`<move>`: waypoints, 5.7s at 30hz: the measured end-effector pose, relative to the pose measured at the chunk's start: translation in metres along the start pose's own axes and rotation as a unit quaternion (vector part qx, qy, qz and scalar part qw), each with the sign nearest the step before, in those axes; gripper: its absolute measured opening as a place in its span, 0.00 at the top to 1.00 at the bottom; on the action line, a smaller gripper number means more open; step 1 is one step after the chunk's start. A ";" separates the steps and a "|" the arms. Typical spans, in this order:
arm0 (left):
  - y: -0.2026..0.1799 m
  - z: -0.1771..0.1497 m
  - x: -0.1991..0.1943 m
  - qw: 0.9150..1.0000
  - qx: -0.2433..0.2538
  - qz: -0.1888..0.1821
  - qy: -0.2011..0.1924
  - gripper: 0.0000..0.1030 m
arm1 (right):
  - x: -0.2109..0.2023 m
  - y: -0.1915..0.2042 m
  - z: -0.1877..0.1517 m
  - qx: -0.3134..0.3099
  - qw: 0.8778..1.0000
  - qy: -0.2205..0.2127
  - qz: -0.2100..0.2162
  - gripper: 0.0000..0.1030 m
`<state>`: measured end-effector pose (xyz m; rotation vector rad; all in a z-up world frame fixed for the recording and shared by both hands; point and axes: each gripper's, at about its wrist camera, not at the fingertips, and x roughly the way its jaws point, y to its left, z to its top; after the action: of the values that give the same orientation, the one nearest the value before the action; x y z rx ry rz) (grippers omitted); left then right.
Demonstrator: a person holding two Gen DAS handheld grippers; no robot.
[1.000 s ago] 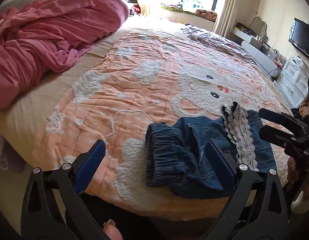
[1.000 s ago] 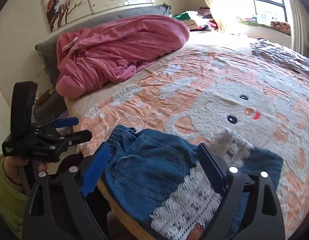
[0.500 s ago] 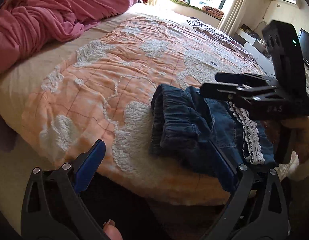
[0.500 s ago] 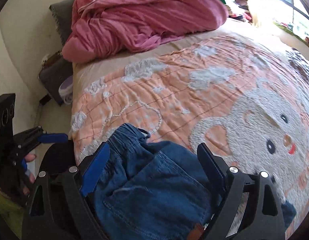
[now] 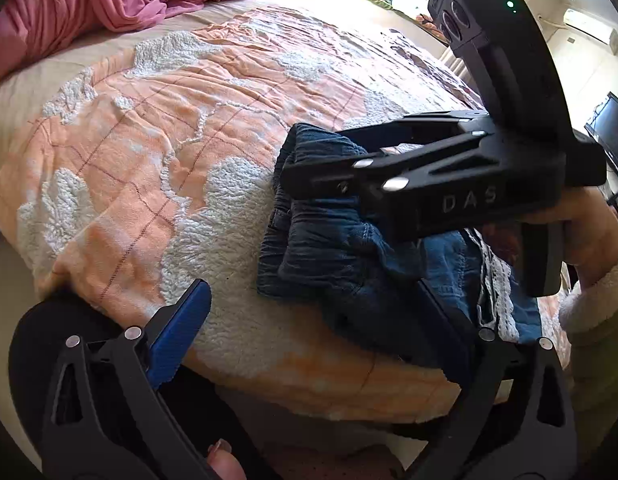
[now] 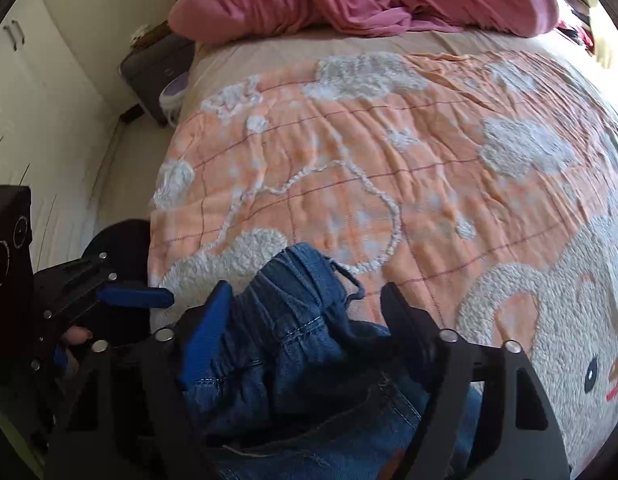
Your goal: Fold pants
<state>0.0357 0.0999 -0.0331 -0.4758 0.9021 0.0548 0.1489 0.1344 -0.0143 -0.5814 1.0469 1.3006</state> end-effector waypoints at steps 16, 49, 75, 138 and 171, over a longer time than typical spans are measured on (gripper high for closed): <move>-0.007 0.000 0.016 1.000 -0.008 0.006 0.012 0.40 | 0.016 0.002 0.006 -0.028 0.999 0.011 0.015 0.62; -0.026 -0.006 -0.007 0.999 -0.023 -0.018 -0.019 0.79 | -0.061 0.026 -0.006 -0.044 0.996 -0.070 -0.020 0.73; -0.036 0.010 -0.025 0.997 -0.037 -0.062 -0.041 0.51 | -0.108 0.012 -0.011 -0.036 0.992 -0.118 -0.008 0.74; -0.222 -0.071 0.001 0.952 0.281 -0.120 0.008 0.63 | -0.183 -0.102 -0.232 0.278 0.949 -0.139 -0.045 0.23; -0.187 -0.034 0.005 0.968 0.252 -0.009 0.003 0.42 | -0.195 -0.064 -0.254 0.271 0.928 -0.216 -0.135 0.27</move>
<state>0.0584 -0.0822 0.0150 -0.0095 0.8793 -0.1903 0.1492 -0.1893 0.0279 -0.0070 0.8636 0.7908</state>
